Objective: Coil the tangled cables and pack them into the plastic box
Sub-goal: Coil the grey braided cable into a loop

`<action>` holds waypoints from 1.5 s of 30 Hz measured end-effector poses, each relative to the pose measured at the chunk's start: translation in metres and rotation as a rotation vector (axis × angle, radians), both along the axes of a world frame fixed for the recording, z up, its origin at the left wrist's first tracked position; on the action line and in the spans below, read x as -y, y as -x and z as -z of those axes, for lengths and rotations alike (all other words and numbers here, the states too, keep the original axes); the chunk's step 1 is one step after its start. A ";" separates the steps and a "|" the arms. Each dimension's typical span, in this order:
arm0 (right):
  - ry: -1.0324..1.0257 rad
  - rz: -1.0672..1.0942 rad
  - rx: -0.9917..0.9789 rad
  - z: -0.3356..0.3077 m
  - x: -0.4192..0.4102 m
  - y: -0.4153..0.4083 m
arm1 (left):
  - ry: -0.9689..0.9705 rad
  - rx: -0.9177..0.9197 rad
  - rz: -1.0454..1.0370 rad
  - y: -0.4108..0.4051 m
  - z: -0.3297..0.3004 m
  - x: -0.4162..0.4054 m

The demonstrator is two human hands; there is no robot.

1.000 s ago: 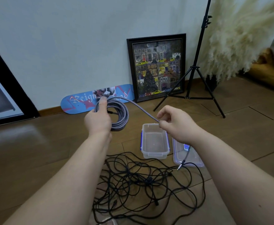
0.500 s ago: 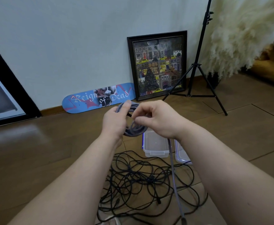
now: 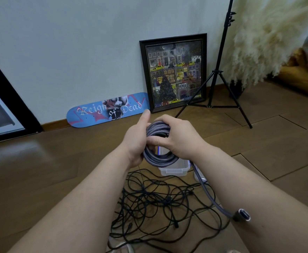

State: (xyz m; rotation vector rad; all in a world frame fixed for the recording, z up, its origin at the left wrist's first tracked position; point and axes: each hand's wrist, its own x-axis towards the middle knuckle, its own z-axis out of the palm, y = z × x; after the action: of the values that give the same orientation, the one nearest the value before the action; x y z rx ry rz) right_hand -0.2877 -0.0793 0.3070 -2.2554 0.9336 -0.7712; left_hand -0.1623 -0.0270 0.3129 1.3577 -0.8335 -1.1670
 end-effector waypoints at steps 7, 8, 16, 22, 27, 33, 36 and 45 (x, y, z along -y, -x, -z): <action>-0.107 0.188 0.189 -0.001 0.001 -0.002 | 0.056 -0.045 -0.013 -0.003 0.002 0.006; -0.114 0.245 0.236 -0.002 0.002 -0.003 | 0.049 -0.041 -0.044 0.000 0.002 0.005; -0.112 0.229 0.245 -0.004 -0.006 -0.012 | 0.116 -0.142 -0.331 0.012 0.002 0.003; -0.132 0.088 0.166 -0.006 -0.006 -0.006 | 0.203 0.033 -0.412 -0.003 0.000 0.008; -0.237 0.055 0.185 -0.012 -0.005 0.009 | 0.189 0.117 -0.424 -0.016 0.002 0.011; -0.542 -0.063 0.166 -0.026 -0.003 0.027 | 0.183 0.139 -0.476 -0.034 0.006 0.010; -0.575 -0.082 0.040 -0.026 -0.005 0.028 | 0.190 0.140 -0.511 -0.040 0.008 0.010; -0.649 -0.056 -0.095 -0.020 -0.003 0.016 | 0.201 0.201 -0.578 -0.038 0.011 0.009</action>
State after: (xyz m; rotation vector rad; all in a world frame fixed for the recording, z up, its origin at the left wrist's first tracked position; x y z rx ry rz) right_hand -0.3035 -0.0760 0.3270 -1.7426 0.9850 -0.2736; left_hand -0.1238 -0.0359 0.3014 1.4315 -0.6145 -0.4925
